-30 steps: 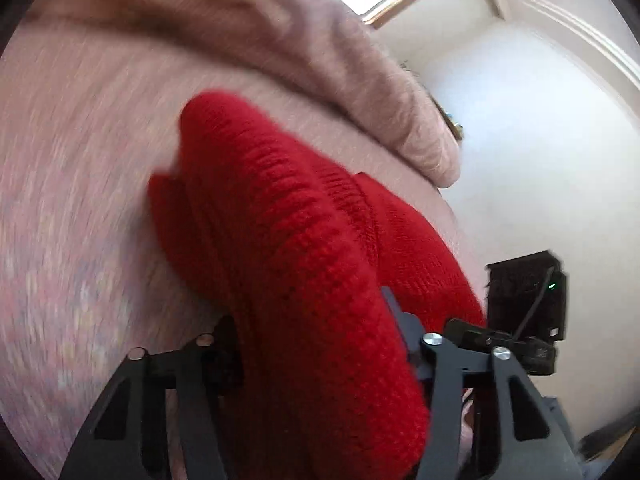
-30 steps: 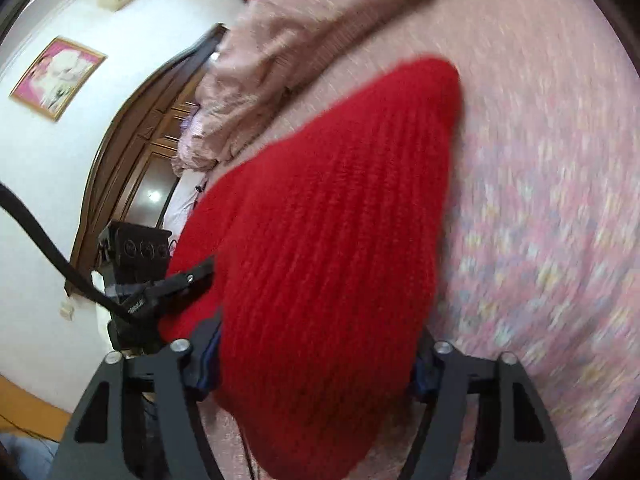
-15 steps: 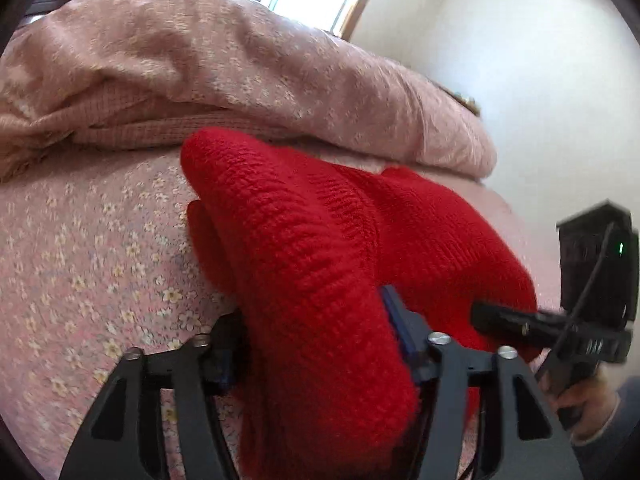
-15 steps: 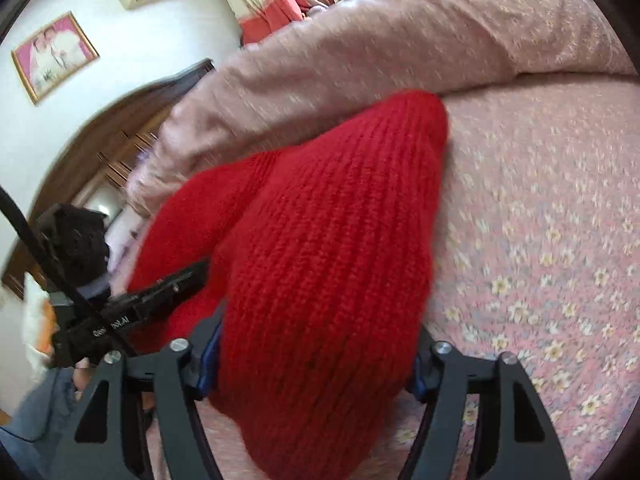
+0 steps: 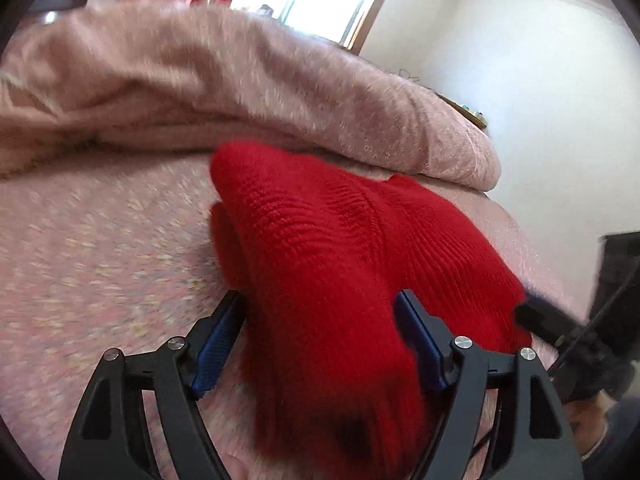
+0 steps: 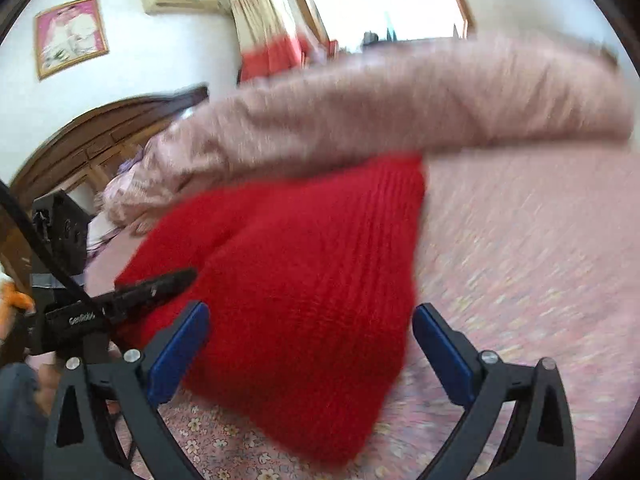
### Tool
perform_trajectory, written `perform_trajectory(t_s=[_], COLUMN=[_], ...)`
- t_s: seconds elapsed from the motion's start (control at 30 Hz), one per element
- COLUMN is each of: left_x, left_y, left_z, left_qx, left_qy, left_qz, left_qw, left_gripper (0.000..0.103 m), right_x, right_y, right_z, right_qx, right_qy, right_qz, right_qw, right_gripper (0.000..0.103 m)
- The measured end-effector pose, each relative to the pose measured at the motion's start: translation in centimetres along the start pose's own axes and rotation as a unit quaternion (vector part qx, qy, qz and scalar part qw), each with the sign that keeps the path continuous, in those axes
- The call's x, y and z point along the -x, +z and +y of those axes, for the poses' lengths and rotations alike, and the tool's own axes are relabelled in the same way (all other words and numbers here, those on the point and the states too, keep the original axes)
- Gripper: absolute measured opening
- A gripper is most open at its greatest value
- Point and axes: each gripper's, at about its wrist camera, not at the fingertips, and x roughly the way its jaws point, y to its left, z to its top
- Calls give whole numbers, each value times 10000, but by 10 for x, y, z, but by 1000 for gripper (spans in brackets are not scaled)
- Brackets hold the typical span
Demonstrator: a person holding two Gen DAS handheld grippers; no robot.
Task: Fold small clothes
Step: 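Open the left tool and pull both tools back from the bundle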
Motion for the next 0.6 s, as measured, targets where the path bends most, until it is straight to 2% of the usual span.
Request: perform_trajectory(t_s=[0.07, 0.1, 0.13, 0.17, 0.2, 0.3, 0.4, 0.47, 0.6], left_x=[25, 38, 51, 60, 66, 78, 75, 76, 69], left_y=[-7, -11, -17, -21, -24, -38, -47, -50, -52], left_z=[-11, -17, -23, -27, -30, -40, -53, -59, -64], left_qx=[-222, -308, -361, -369, -368, -410, -721, -852, -958], left_qy=[315, 519, 700, 740, 672, 337, 628, 785, 867], left_qz=[-359, -563, -743, -833, -893, -980, -989, -1021, -884], left_qw=[9986, 9966, 9941, 9931, 9930, 9938, 9905, 9880, 9877], left_gripper=[73, 79, 88, 92, 96, 97, 98, 98, 98], right_x=[29, 44, 51, 60, 67, 86, 97, 94, 77], right_y=[-6, -12, -14, -19, -24, -46, -54, -55, -48], right_z=[23, 38, 47, 59, 68, 88, 98, 92, 73], right_qx=[497, 836, 1007, 1218, 1359, 1559, 1701, 1594, 1199], right_qy=[-389, -610, -717, -831, -905, -1058, -1095, -1072, -963], right_qz=[-620, -920, -1044, -1135, -1150, -1121, -1118, -1026, -690], right_qw=[9961, 9904, 9868, 9825, 9798, 9757, 9729, 9760, 9857], right_gripper=[103, 103, 103, 103, 103, 103, 103, 103, 103])
